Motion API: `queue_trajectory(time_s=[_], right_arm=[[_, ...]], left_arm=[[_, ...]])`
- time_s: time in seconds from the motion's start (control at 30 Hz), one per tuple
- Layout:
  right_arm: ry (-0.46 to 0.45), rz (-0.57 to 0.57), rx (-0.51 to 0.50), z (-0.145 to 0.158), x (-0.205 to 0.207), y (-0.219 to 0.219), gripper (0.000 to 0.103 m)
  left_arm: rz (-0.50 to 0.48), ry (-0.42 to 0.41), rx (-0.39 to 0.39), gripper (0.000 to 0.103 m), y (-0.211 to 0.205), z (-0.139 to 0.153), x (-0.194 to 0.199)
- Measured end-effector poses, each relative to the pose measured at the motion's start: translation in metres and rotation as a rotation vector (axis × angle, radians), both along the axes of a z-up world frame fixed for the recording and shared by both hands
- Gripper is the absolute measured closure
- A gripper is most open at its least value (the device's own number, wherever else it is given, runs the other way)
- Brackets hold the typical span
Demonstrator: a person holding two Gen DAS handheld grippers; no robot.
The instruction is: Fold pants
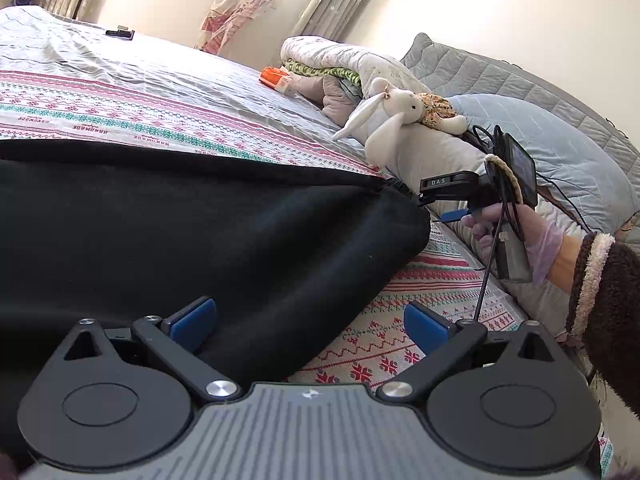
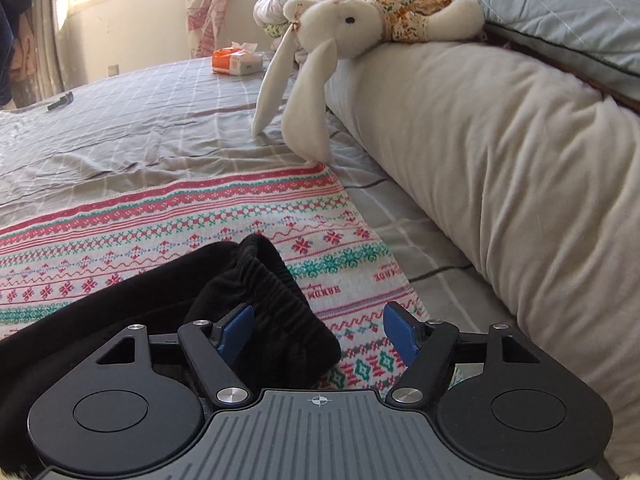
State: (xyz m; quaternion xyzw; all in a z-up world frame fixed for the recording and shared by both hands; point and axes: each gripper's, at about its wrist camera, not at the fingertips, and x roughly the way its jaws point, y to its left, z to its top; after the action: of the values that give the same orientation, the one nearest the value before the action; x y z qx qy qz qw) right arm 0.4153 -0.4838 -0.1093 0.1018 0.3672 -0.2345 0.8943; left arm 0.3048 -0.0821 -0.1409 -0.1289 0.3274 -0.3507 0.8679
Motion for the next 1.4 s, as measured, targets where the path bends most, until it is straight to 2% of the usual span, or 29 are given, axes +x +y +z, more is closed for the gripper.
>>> queue_trajectory(time_s=[0.03,0.07,0.1,0.13,0.23,0.3,0.37,0.4,0.47,0.5,0.6,0.67,0.83,1.07,1.4], right_arm=[[0.001,-0.013,0.041,-0.005,-0.001,-0.004,0.046],[0.004,-0.021,0.082,-0.01,0.0,-0.006,0.066],[0.007,-0.038,0.1,-0.014,-0.001,-0.006,0.067],[0.001,-0.045,0.07,-0.012,-0.002,-0.003,0.076],[0.02,-0.074,-0.074,-0.009,-0.002,0.003,0.081],[0.049,-0.082,-0.106,-0.014,0.002,0.005,0.079],[0.067,-0.091,-0.112,-0.007,0.002,0.012,0.067],[0.069,-0.093,-0.121,0.001,-0.002,0.018,0.065],[0.058,-0.096,-0.135,0.018,-0.015,0.03,0.05],[0.054,-0.078,-0.124,0.029,-0.024,0.037,0.049],[0.048,-0.004,-0.124,0.056,-0.053,0.056,0.043],[0.033,0.037,-0.124,0.071,-0.072,0.069,0.031],[0.004,0.173,-0.071,0.096,-0.112,0.109,0.021],[-0.03,0.318,-0.088,0.115,-0.137,0.178,0.01],[-0.044,0.543,-0.105,0.108,-0.146,0.278,0.006]], left_arm=[[0.0,0.001,-0.002,0.0,0.0,0.0,0.0],[0.0,0.001,-0.003,0.0,0.001,0.0,0.0],[0.0,0.002,-0.003,0.0,0.001,0.0,0.0],[0.0,0.002,-0.004,0.0,0.001,0.0,0.0],[-0.005,0.002,-0.004,0.0,0.0,-0.001,0.001],[-0.006,-0.002,0.005,0.0,-0.001,-0.001,0.0],[-0.004,-0.002,0.004,0.0,-0.001,-0.001,0.001],[-0.002,-0.002,0.001,0.0,-0.001,-0.001,0.001],[0.0,-0.005,0.005,0.0,-0.001,-0.001,0.001],[0.003,-0.01,0.014,0.0,-0.002,0.0,0.0],[0.055,-0.016,0.102,0.0,-0.007,0.01,-0.01],[0.064,-0.021,0.127,0.0,-0.003,0.025,-0.021],[0.135,-0.018,0.248,0.0,0.018,0.065,-0.044],[0.273,0.027,0.376,0.0,0.065,0.094,-0.067],[0.467,0.052,0.531,0.0,0.124,0.115,-0.086]])
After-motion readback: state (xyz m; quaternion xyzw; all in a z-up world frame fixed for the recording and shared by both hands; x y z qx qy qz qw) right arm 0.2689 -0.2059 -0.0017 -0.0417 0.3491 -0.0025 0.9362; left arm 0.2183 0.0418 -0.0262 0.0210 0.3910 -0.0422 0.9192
